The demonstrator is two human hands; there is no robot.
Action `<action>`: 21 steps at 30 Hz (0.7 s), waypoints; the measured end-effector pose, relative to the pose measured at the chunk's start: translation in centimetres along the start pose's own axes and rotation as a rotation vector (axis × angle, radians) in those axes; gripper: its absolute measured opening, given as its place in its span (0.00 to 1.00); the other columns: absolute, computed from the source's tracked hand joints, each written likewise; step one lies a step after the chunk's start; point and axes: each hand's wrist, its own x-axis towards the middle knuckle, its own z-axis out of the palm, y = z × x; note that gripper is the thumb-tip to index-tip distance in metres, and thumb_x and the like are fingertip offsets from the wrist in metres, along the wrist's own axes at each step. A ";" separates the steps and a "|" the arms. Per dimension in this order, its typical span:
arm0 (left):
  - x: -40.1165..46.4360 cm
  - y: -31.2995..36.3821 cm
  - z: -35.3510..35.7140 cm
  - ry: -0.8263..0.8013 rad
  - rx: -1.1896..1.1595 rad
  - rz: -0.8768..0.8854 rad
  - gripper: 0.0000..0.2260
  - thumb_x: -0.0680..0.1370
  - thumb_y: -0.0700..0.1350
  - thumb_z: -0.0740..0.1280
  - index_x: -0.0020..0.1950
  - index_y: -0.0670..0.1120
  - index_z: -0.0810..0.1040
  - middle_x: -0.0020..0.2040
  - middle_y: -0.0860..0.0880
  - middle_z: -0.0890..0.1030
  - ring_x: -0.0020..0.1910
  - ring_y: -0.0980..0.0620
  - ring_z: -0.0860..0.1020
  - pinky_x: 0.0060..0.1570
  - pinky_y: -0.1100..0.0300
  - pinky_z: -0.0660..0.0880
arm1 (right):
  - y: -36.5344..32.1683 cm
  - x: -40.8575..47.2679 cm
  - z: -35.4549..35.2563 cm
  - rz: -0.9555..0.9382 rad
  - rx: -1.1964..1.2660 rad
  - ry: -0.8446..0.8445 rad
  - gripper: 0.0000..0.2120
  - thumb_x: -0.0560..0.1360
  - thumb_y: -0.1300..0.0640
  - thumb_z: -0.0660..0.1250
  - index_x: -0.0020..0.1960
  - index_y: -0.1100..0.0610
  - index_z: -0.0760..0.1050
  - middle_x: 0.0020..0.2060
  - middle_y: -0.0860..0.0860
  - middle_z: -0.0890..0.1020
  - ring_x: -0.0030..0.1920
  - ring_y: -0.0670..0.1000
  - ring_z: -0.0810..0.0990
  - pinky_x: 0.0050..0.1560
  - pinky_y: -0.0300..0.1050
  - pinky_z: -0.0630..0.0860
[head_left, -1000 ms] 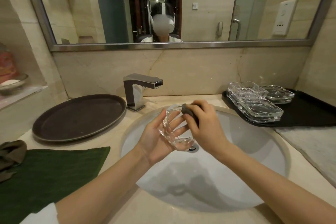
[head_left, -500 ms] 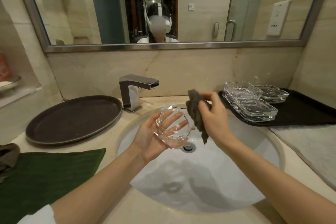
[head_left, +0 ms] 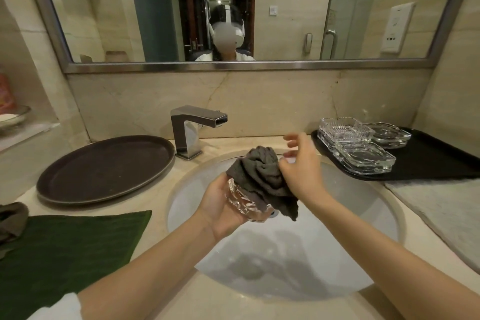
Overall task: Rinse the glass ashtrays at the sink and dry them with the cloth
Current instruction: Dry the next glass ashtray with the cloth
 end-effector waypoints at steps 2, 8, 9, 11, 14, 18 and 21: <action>0.3 0.0 -0.2 0.069 -0.005 0.011 0.20 0.78 0.50 0.55 0.51 0.39 0.81 0.48 0.38 0.83 0.47 0.39 0.79 0.48 0.44 0.73 | -0.3 -1.1 0.3 -0.227 -0.090 0.061 0.12 0.69 0.69 0.57 0.48 0.60 0.75 0.44 0.54 0.76 0.43 0.50 0.74 0.46 0.45 0.72; 0.0 0.4 -0.4 0.130 -0.024 0.051 0.15 0.79 0.51 0.58 0.46 0.44 0.79 0.37 0.47 0.82 0.34 0.51 0.82 0.33 0.61 0.79 | -1.2 -5.6 3.4 -0.548 -0.339 -0.183 0.20 0.74 0.51 0.56 0.58 0.60 0.77 0.57 0.56 0.79 0.58 0.56 0.77 0.59 0.50 0.74; 0.0 0.6 -0.6 0.123 -0.015 0.051 0.14 0.79 0.52 0.58 0.46 0.45 0.79 0.39 0.47 0.81 0.36 0.51 0.82 0.34 0.61 0.79 | -0.8 -5.4 3.4 -0.584 -0.330 -0.207 0.20 0.73 0.52 0.57 0.59 0.60 0.75 0.59 0.56 0.78 0.59 0.56 0.76 0.60 0.48 0.73; -0.1 1.0 -0.5 0.091 0.001 0.078 0.17 0.79 0.51 0.57 0.43 0.45 0.81 0.38 0.47 0.82 0.35 0.50 0.82 0.33 0.58 0.80 | -0.1 -4.0 2.8 -0.558 -0.291 -0.221 0.21 0.72 0.53 0.57 0.61 0.60 0.74 0.61 0.56 0.76 0.59 0.53 0.75 0.58 0.42 0.70; -0.1 1.0 -0.2 0.023 0.011 0.075 0.18 0.79 0.51 0.56 0.46 0.44 0.82 0.39 0.46 0.83 0.40 0.48 0.81 0.41 0.51 0.79 | 0.7 -1.7 1.5 -0.382 -0.256 -0.158 0.21 0.73 0.53 0.54 0.60 0.59 0.76 0.61 0.54 0.77 0.60 0.54 0.75 0.61 0.48 0.72; 0.2 1.1 -0.2 0.036 0.025 0.064 0.15 0.74 0.53 0.61 0.43 0.44 0.82 0.39 0.47 0.82 0.37 0.51 0.81 0.42 0.57 0.78 | -0.6 -5.0 3.0 -0.704 -0.297 -0.137 0.18 0.73 0.58 0.58 0.58 0.65 0.77 0.57 0.59 0.79 0.59 0.55 0.73 0.64 0.47 0.69; 0.1 1.5 -0.4 0.004 -0.017 0.078 0.12 0.70 0.51 0.63 0.43 0.45 0.82 0.38 0.49 0.81 0.35 0.52 0.81 0.38 0.59 0.79 | -0.4 -3.1 2.9 -0.688 -0.293 -0.132 0.19 0.71 0.57 0.57 0.56 0.64 0.78 0.55 0.58 0.80 0.57 0.55 0.74 0.61 0.41 0.67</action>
